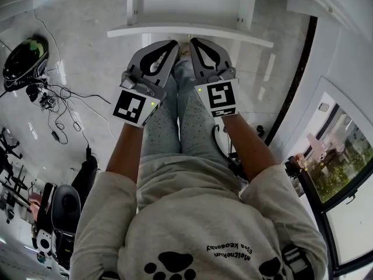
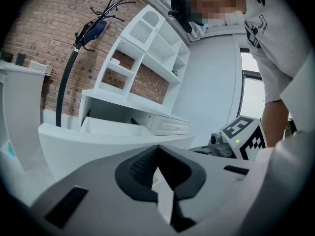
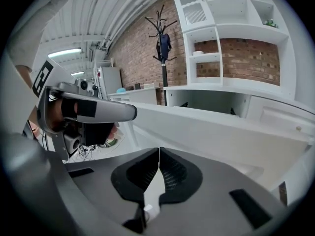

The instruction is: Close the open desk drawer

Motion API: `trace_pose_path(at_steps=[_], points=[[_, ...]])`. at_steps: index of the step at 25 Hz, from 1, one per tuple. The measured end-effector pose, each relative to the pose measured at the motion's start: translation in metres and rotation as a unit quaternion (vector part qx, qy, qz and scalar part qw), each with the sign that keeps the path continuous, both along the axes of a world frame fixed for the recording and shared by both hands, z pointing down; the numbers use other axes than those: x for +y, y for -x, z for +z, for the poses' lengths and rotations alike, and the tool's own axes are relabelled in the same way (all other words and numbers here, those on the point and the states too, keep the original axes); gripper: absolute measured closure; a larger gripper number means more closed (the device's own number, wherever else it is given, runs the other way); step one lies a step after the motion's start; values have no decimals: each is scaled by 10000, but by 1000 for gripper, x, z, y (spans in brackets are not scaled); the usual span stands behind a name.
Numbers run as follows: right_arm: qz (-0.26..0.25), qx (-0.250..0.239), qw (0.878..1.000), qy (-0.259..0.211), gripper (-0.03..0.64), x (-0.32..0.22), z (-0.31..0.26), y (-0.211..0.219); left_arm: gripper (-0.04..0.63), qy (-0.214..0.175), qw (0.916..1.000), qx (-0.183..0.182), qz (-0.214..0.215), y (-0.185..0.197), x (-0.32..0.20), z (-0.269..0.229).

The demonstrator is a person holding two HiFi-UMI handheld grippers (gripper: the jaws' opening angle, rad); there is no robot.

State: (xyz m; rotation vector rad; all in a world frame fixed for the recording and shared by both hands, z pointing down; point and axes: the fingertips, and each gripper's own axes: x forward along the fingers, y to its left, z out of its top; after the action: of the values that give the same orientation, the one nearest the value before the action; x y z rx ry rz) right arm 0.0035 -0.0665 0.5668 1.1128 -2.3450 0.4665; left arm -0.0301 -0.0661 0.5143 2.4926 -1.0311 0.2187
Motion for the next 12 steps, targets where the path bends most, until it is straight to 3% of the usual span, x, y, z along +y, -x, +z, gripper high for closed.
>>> trace_pose_path(at_steps=[5, 12], points=[[34, 57, 9998, 212, 585, 4, 15, 2, 577, 66, 9999, -89, 19, 0, 1, 11], [505, 131, 9970, 574, 584, 0, 30, -10, 577, 167, 9998, -129, 38, -4, 0, 18]])
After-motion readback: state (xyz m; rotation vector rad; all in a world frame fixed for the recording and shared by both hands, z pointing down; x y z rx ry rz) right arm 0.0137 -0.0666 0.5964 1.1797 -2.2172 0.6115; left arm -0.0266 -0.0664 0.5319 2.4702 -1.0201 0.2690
